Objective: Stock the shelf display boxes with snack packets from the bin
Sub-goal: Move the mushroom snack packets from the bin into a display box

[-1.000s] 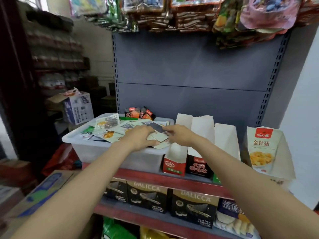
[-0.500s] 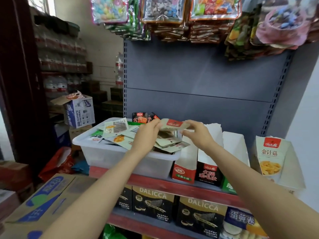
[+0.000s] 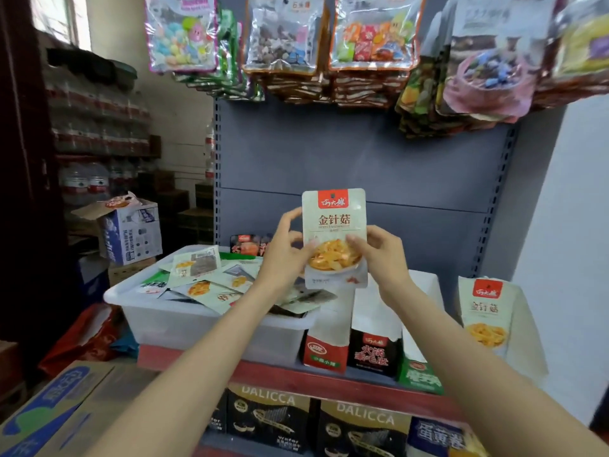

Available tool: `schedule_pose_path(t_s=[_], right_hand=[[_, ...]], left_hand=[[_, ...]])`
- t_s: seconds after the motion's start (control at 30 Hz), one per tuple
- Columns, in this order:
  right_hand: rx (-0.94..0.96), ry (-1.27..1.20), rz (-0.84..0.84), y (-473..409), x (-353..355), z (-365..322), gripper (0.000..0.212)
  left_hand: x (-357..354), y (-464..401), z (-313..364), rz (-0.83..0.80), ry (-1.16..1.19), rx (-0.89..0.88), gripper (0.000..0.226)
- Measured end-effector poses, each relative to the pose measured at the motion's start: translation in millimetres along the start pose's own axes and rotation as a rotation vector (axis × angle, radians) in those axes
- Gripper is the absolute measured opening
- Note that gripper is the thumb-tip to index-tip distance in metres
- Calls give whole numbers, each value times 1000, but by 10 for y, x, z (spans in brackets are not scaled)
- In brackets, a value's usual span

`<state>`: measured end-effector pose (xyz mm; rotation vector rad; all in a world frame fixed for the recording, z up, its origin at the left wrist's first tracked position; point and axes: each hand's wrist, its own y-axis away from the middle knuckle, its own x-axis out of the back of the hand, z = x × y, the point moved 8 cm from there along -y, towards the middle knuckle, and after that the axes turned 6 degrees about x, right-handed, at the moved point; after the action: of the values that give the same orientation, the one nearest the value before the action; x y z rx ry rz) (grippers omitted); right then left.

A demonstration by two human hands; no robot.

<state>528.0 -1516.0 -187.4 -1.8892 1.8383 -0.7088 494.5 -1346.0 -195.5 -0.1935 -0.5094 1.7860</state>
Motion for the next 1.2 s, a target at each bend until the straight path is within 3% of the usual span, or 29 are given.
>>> schedule_pose_path(t_s=[0.07, 0.17, 0.4, 0.6, 0.73, 0.83, 0.93, 1.07, 1.2], right_hand=[[-12, 27, 14, 73, 274, 13, 9], [-46, 72, 47, 211, 744, 76, 14], [-39, 156, 196, 468, 1881, 137, 19], [21, 327, 230, 430, 2559, 132, 40], [50, 417, 192, 385, 2731, 218, 67], [52, 430, 143, 372, 2760, 358, 77], [44, 473, 97, 308, 2782, 517, 77], [30, 571, 113, 258, 2867, 626, 69], [25, 600, 103, 258, 2877, 678, 66]], left_hand=[[-293, 55, 5, -56, -43, 18, 65], [-728, 162, 30, -102, -65, 37, 71], [-1886, 305, 254, -234, -92, 32, 53], [-2585, 281, 391, -279, -233, -20, 51], [-2788, 271, 339, -234, -346, -44, 55], [-2863, 265, 286, -226, -385, -52, 80], [-2900, 216, 254, -224, -491, -64, 99], [-2974, 188, 225, -228, -655, -142, 86], [-3030, 170, 99, -270, -589, -116, 98]])
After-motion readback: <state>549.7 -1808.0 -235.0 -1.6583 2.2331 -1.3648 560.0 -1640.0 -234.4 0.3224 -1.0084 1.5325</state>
